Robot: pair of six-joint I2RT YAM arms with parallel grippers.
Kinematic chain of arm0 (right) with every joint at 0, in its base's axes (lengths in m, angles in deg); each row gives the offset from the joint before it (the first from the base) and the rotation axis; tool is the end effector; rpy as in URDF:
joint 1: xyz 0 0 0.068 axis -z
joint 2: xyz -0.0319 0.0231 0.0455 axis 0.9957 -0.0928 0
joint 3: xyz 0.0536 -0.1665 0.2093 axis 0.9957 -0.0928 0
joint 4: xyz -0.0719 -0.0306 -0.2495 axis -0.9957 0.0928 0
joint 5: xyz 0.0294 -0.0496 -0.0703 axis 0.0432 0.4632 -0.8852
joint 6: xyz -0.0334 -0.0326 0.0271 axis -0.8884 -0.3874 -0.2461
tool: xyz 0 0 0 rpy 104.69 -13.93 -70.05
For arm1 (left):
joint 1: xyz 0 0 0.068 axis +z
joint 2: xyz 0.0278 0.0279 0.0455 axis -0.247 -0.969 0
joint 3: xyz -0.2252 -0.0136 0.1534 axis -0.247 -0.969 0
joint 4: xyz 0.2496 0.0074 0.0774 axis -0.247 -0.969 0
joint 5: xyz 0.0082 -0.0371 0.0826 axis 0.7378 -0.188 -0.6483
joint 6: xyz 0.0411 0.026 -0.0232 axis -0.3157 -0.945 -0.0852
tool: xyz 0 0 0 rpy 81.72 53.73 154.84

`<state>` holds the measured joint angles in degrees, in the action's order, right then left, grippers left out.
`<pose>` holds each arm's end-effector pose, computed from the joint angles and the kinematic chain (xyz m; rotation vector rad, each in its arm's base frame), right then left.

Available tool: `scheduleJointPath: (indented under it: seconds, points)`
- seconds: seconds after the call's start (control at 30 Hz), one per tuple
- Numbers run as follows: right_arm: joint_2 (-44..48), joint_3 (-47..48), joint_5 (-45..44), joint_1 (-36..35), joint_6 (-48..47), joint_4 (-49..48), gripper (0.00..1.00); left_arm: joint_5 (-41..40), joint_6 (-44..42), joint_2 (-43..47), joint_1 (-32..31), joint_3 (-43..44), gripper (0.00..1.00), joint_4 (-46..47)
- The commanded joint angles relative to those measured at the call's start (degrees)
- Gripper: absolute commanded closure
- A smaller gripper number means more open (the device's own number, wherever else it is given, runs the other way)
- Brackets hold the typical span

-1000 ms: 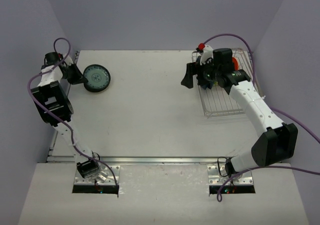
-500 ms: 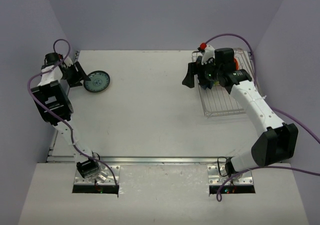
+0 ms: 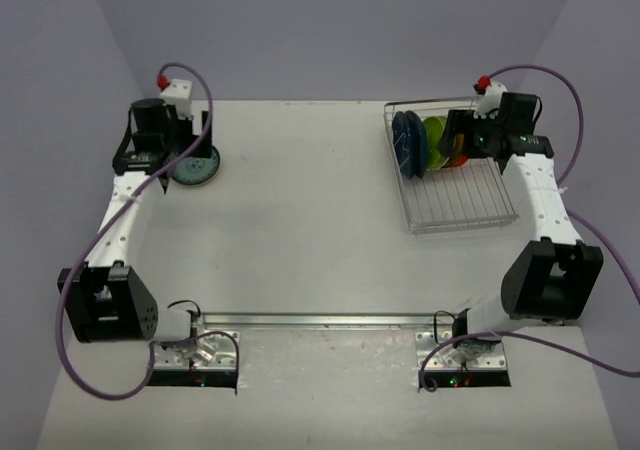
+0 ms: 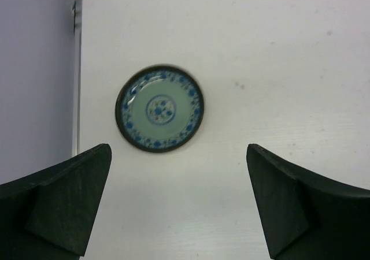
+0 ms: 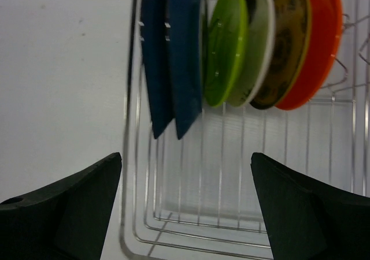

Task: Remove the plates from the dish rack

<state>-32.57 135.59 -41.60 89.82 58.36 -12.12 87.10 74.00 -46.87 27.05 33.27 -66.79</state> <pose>0.3344 -0.0200 0.3312 0.0712 2.2070 0.3342 0.3230 0.0708 0.3379 0.0119 2.1129 0.1875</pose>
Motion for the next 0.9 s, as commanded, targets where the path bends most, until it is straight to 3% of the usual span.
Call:
scheduleJointPath:
  seconds: [0.0,0.1,0.3,0.87]
  points:
    - [-4.2,4.0,-4.6,5.1,-6.3,-1.2,0.15,-17.5,-9.1,7.9,-18.1,-11.3,0.00,11.7]
    - [-8.1,7.4,-5.6,7.5,-8.4,-1.4,0.26,-23.0,-8.8,7.3,-23.6,-12.7,0.00,13.3]
    - [-15.9,14.5,-6.8,10.2,-7.9,-0.3,0.46,-24.6,-5.4,4.9,-28.4,-11.8,0.00,14.2]
    - [-29.9,26.6,-6.2,10.1,-8.4,0.1,0.60,-24.9,-4.8,4.1,-29.1,-11.4,0.00,12.2]
